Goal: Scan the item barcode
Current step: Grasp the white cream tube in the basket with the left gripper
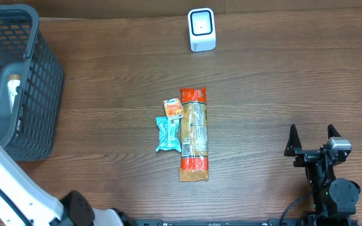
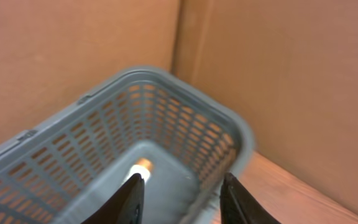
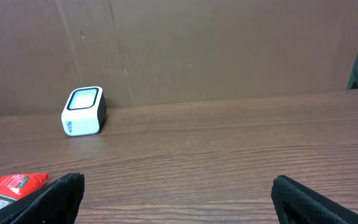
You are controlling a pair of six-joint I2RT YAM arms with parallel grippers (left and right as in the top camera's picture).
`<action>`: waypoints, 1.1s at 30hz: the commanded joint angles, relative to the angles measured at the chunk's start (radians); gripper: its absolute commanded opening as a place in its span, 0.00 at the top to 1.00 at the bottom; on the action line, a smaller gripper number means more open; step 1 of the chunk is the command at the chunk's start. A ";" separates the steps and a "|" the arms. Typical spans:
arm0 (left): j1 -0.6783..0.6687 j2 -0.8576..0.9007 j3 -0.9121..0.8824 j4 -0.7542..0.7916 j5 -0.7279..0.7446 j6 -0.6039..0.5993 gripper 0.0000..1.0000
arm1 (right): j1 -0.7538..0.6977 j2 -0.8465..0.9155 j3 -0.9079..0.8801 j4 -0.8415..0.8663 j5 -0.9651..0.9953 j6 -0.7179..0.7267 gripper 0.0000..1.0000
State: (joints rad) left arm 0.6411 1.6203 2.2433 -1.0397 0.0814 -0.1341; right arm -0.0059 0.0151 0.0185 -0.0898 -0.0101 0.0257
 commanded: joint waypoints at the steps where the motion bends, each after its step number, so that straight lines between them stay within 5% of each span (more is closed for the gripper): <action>1: -0.047 -0.039 -0.002 -0.031 0.000 -0.038 0.60 | -0.002 -0.008 -0.010 0.006 0.012 -0.005 0.00; 7: -0.034 -0.013 -0.003 -0.088 -0.090 -0.037 0.41 | -0.002 -0.008 -0.010 0.006 0.012 -0.005 0.00; 12: 0.022 0.087 -0.003 -0.145 -0.092 -0.018 0.09 | -0.002 -0.008 -0.010 0.006 0.012 -0.005 0.00; 22: 0.108 0.366 -0.003 -0.150 -0.088 0.060 0.03 | -0.002 -0.008 -0.010 0.006 0.012 -0.005 0.00; 33: 0.112 0.683 -0.003 0.031 -0.054 0.113 0.05 | -0.002 -0.008 -0.010 0.006 0.012 -0.005 0.00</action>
State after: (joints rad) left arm 0.7593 2.2333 2.2425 -1.0298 0.0166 -0.0486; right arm -0.0059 0.0151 0.0185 -0.0895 -0.0097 0.0254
